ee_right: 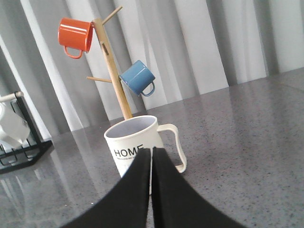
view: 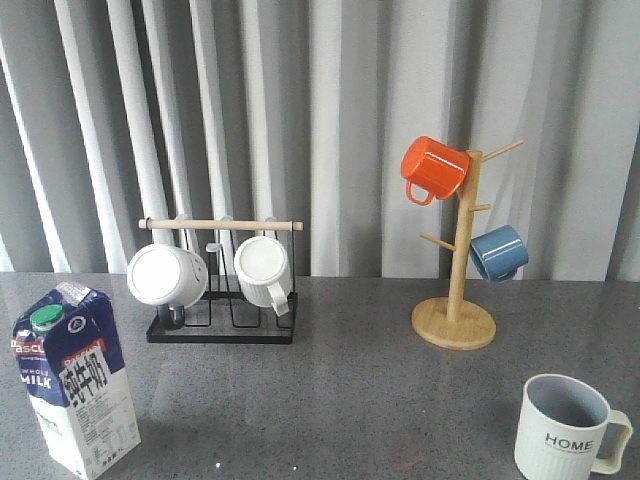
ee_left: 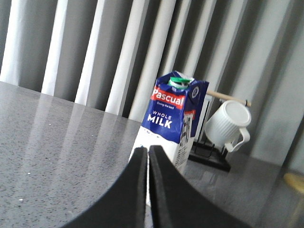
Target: Place milk next to cup
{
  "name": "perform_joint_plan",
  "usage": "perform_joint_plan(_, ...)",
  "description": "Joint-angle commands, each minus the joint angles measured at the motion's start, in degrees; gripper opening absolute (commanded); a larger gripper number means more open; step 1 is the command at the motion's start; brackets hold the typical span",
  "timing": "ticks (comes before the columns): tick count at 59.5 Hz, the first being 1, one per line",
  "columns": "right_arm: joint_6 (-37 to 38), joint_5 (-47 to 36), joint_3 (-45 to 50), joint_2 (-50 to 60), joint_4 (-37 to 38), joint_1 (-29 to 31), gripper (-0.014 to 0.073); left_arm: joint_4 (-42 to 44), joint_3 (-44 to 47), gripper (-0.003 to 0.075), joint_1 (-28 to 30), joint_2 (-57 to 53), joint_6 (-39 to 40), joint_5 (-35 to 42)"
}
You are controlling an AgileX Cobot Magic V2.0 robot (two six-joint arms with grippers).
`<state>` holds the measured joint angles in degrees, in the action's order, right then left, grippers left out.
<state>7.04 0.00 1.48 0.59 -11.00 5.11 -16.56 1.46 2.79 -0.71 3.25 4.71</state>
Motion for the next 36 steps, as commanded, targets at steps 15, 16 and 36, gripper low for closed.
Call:
perform_joint_plan(15,-2.08,1.42,-7.78,0.54,-1.73,0.32,0.0062,-3.71,-3.15,0.0043,-0.02,-0.61,8.21,5.50)
perform_joint_plan(16,-2.14,1.89,-8.76,0.54,-1.73,0.32,0.0077,-3.71,-3.45,0.0052,-0.02,-0.61,8.50,5.50)
perform_joint_plan(36,-2.14,3.85,-22.36,-8.13,-1.73,0.32,0.0472,-3.71,-11.75,0.0337,-0.02,-0.61,23.32,6.22)
